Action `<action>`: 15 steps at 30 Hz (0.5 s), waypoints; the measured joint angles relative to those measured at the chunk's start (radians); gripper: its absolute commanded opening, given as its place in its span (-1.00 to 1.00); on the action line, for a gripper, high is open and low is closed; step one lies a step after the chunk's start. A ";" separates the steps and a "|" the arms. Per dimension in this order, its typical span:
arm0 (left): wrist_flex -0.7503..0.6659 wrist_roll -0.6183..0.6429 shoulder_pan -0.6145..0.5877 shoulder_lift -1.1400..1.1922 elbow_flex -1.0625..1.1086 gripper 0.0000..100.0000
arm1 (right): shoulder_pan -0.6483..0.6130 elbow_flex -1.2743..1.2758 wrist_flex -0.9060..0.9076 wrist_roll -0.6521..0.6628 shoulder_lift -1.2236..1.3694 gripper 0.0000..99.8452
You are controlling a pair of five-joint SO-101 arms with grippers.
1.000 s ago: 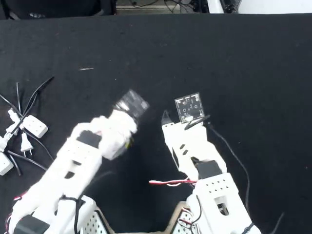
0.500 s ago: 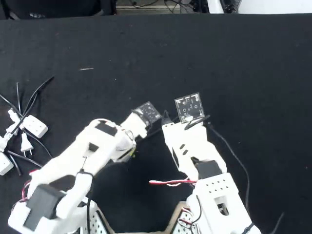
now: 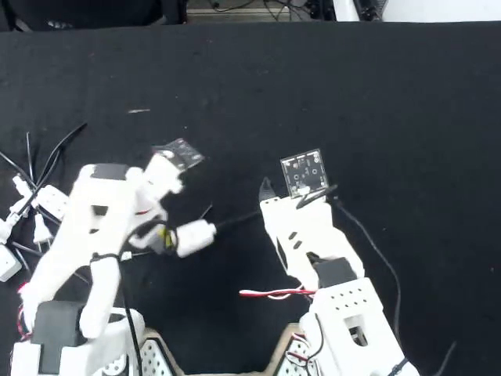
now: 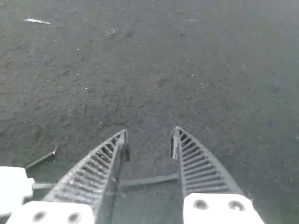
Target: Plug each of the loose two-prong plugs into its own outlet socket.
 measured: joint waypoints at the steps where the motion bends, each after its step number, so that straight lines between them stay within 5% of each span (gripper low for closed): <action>1: 0.000 -0.031 -0.017 -0.002 0.018 -0.51 | 0.000 0.000 0.000 0.000 0.000 -0.72; 10: -0.006 -0.153 -0.072 -0.003 0.107 -0.51 | 0.000 0.000 0.000 0.000 0.000 -0.72; 15: -0.170 -0.158 -0.212 -0.003 0.114 -0.51 | 0.000 0.000 0.000 0.000 0.000 -0.72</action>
